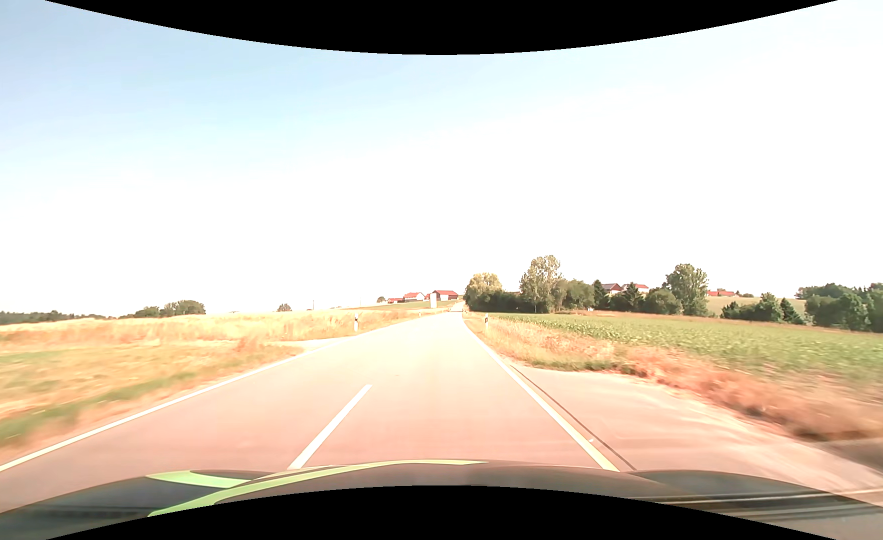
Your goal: Follow the waypoints while adhering to traffic rules and regulations
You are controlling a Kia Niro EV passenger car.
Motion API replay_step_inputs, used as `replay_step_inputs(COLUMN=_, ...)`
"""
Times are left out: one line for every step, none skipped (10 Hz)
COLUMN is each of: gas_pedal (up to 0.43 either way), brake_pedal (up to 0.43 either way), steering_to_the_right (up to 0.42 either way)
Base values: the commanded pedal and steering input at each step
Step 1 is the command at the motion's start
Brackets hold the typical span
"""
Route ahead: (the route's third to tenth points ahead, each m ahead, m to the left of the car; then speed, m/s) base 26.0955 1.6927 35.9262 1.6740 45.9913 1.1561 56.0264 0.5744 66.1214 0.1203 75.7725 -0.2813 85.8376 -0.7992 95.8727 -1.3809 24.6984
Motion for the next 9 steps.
replay_step_inputs(gas_pedal=0.169, brake_pedal=0.0, steering_to_the_right=0.008)
replay_step_inputs(gas_pedal=0.169, brake_pedal=0.0, steering_to_the_right=0.007)
replay_step_inputs(gas_pedal=0.169, brake_pedal=0.0, steering_to_the_right=0.007)
replay_step_inputs(gas_pedal=0.169, brake_pedal=0.0, steering_to_the_right=0.007)
replay_step_inputs(gas_pedal=0.169, brake_pedal=0.0, steering_to_the_right=0.006)
replay_step_inputs(gas_pedal=0.169, brake_pedal=0.0, steering_to_the_right=0.005)
replay_step_inputs(gas_pedal=0.169, brake_pedal=0.0, steering_to_the_right=0.005)
replay_step_inputs(gas_pedal=0.169, brake_pedal=0.0, steering_to_the_right=0.004)
replay_step_inputs(gas_pedal=0.169, brake_pedal=0.0, steering_to_the_right=0.004)
